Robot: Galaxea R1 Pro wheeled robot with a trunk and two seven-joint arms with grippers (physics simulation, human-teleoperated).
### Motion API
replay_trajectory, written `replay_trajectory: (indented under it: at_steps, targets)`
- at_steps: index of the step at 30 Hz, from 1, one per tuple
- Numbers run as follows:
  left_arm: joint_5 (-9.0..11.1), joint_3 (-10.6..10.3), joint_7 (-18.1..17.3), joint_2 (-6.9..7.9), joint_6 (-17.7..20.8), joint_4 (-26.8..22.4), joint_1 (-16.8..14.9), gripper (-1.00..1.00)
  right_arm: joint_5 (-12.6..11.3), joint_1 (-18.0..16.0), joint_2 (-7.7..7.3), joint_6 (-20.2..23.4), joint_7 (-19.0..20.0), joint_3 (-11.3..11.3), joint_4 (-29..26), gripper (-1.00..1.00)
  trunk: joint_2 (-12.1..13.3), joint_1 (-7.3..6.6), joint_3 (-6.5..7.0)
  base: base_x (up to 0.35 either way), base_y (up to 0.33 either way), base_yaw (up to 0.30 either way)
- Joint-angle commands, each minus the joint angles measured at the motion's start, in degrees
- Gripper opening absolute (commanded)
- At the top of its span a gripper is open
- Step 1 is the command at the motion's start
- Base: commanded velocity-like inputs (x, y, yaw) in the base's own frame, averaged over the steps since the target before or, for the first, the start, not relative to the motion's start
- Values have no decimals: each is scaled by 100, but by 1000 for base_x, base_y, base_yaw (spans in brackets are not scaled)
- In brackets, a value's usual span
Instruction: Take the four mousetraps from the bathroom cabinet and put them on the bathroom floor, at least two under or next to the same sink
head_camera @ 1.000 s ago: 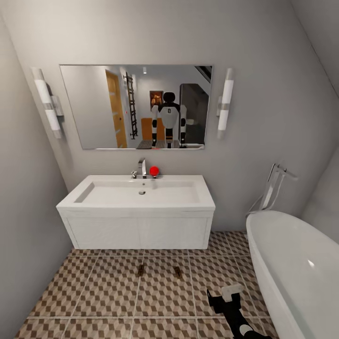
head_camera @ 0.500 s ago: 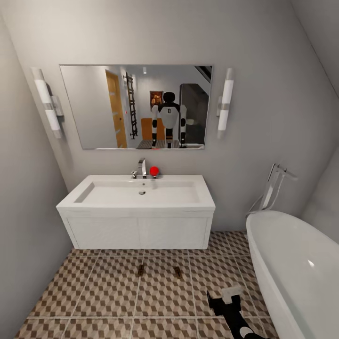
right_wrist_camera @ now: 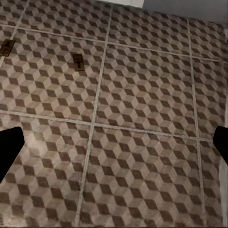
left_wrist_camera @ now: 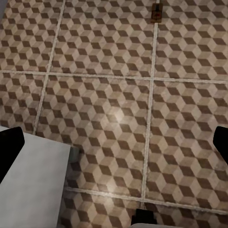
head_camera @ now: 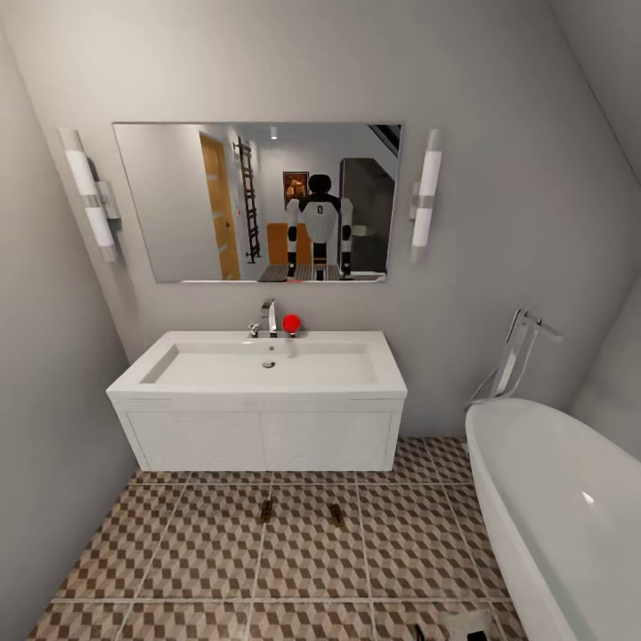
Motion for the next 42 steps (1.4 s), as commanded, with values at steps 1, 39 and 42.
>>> replay_trajectory:
  at_steps: [1,39,42]
  targets:
    - [28,-52,32,1,-13,4,-5,100,-41,52,-62,-22,-1,79,1,100,-12,4,-11,0,0,0]
    - [25,-52,17,-34,-13,121,-5,100,-67,855,-131,-200,-4,44,-186,100,-12,4,-11,0,0,0]
    - [25,-52,16,-36,-13,163,-5,100,-67,856,-125,-230,-3,45,-184,100,-12,4,-11,-4,0,0]
